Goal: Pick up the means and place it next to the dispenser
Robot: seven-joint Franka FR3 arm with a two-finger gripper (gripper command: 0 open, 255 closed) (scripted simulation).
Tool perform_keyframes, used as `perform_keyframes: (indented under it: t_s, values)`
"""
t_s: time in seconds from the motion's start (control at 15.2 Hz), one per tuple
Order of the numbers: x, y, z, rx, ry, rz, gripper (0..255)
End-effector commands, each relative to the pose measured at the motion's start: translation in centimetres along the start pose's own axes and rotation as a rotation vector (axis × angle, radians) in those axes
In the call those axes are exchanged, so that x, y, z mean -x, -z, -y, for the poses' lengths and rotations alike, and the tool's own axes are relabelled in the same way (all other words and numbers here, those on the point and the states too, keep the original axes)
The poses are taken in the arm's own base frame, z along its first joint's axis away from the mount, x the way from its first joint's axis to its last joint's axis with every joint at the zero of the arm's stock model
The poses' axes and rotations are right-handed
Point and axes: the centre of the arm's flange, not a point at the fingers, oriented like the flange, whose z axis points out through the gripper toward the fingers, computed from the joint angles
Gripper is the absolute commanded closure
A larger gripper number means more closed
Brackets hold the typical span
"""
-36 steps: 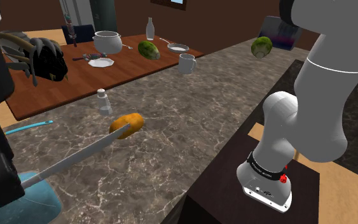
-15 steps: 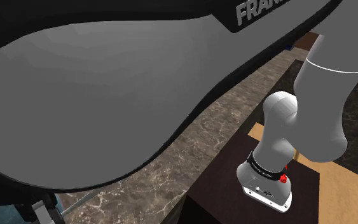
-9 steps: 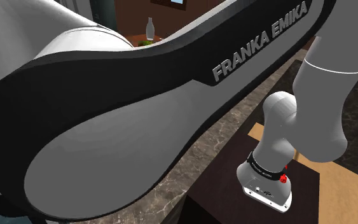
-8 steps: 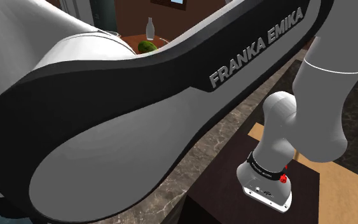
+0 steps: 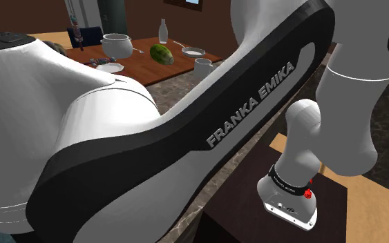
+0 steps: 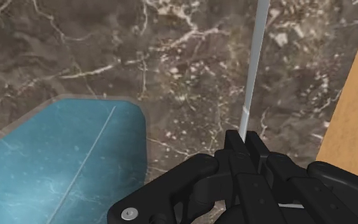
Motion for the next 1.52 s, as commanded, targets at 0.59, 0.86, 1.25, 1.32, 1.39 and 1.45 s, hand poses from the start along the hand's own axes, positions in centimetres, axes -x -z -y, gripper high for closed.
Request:
perform_keyframes:
  t_s: [0.59,0.86,1.25,1.32,1.39,1.45]
  values:
    - [0.4,-2.9,-0.1,0.0,0.0,0.0,255]
    - [0.4,-2.9,-0.1,0.0,0.0,0.0,0]
    - [0.4,1.1,-0.1,0.0,0.0,0.0,0]
    - [0.4,2.1,-0.1,0.0,0.0,0.0,0]
    - [0.4,2.1,-0.1,0.0,0.0,0.0,0]
    - [0.4,2.1,-0.1,0.0,0.0,0.0,0]
